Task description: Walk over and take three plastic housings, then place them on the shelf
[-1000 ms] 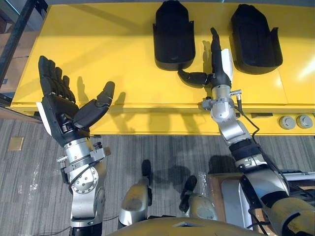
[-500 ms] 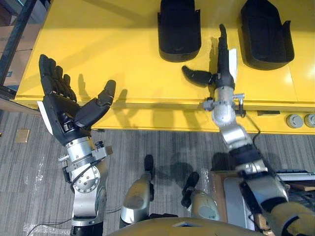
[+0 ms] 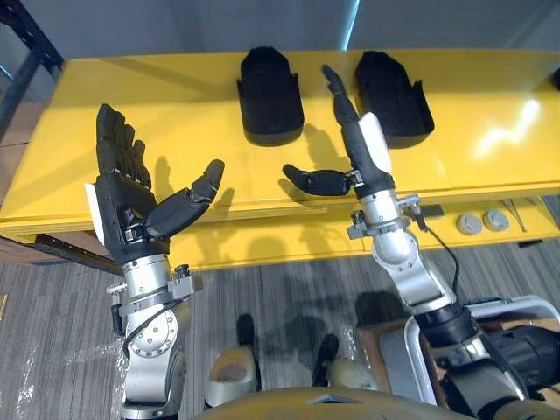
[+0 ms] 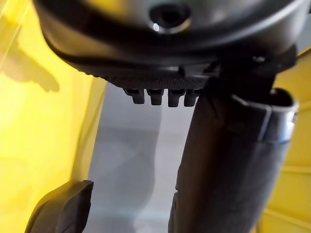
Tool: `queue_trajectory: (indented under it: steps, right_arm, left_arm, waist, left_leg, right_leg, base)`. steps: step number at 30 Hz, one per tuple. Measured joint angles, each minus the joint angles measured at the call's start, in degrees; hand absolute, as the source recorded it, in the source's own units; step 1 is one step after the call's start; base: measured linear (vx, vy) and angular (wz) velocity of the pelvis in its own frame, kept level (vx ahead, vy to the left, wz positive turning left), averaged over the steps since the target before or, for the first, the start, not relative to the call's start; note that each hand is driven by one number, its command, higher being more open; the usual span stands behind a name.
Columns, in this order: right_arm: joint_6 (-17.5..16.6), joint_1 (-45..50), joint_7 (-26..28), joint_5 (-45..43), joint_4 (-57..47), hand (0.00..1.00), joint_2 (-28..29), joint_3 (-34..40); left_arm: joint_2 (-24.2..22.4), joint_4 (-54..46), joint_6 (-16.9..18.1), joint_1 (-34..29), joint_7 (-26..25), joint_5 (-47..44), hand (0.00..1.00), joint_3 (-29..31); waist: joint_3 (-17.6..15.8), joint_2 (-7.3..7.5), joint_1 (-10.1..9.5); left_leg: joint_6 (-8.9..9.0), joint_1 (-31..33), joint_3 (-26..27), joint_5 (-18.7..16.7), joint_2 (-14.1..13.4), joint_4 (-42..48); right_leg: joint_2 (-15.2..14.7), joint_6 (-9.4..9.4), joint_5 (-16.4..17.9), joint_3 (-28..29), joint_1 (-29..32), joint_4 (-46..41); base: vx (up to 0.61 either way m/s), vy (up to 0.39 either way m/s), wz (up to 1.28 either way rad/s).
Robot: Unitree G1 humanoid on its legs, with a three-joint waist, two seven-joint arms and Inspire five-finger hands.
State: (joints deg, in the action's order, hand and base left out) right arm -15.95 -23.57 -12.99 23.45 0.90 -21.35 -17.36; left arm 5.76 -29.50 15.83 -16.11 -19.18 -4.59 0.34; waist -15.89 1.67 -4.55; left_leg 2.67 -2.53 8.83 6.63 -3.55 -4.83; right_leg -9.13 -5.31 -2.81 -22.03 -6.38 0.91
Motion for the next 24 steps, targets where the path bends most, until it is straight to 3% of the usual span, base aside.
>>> queue_trajectory:
  steps: [4, 7, 15, 24]
  right_arm:
    - [-1.90, -4.27, 5.36, -1.71, 5.80, 1.00, -3.68, -0.84]
    - [-1.75, -6.78, 9.44, -1.98, 9.74, 1.00, -6.02, -2.75]
    - [4.27, -13.49, 16.25, -5.17, 22.76, 1.00, -7.67, -6.40]
    - [5.28, -16.65, 20.83, -9.35, 26.31, 1.00, -10.51, -8.18]
  left_arm:
    - [1.11, 0.46, -0.01, -0.96, 1.10, 0.46, 1.00, 1.30]
    - [1.27, 1.10, 0.00, -1.81, 2.00, 0.43, 1.00, 3.02]
    - [1.28, 3.20, -0.20, -2.41, 3.74, 0.25, 1.00, 2.97]
    - [1.28, 4.67, -1.16, -2.03, 3.54, 0.44, 1.00, 2.71]
  waist:
    - [1.76, -0.03, -2.15]
    - [2.02, 0.02, -2.38]
    - [2.81, 0.05, -4.07]
    - [3.22, 0.11, -4.55]
  left_leg:
    - [0.17, 0.05, -1.52, 0.18, 0.36, -0.06]
    - [0.17, 0.05, -2.56, 0.44, 0.65, -0.22]
    - [0.28, 0.23, -2.99, 0.67, 0.88, -0.24]
    - [-0.09, 0.42, -3.49, 1.23, 0.93, -0.04]
  right_leg:
    - [0.12, 0.01, 0.02, -1.75, -1.10, 0.40]
    - [0.05, 0.00, 0.02, -2.84, -1.84, 0.60]
    - [-0.04, -0.16, -0.10, -3.18, -2.11, 1.06]
    - [-0.01, -0.29, -0.21, -3.60, -2.14, 1.15]
  base:
    - [-0.01, -0.009, 0.21]
    - [-0.02, 0.004, 0.17]
    - [-0.01, 0.005, 0.03]
    - [0.01, -0.004, 0.02]
